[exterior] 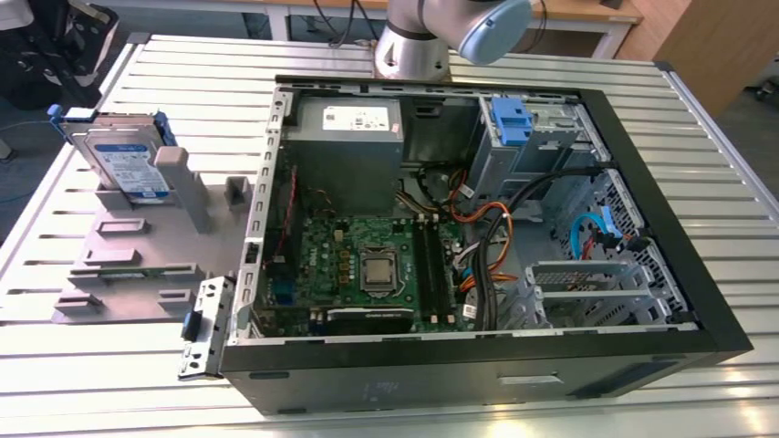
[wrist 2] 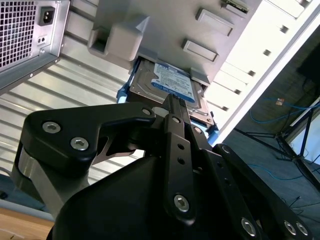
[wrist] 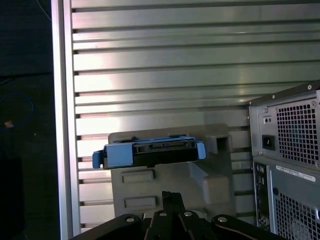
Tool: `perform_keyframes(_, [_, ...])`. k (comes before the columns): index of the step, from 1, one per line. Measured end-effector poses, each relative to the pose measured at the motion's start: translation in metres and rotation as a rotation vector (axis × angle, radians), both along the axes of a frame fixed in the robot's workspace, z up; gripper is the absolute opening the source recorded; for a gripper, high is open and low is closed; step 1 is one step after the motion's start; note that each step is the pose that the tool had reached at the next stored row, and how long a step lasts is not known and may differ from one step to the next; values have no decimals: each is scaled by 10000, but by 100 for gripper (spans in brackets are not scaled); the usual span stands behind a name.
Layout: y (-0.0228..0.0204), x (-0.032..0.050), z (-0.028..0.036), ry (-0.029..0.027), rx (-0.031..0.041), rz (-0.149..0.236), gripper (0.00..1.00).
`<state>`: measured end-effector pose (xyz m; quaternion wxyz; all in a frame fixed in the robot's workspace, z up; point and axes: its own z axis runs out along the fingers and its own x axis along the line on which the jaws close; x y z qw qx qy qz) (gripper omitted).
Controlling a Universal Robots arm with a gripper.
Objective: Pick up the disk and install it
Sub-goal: 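Reach for the disk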
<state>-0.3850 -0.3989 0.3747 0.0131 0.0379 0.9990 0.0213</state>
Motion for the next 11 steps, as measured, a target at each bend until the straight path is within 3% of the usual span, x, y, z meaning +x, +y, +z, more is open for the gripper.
perform_keyframes(11, [0, -42, -1, -1, 0, 0, 11])
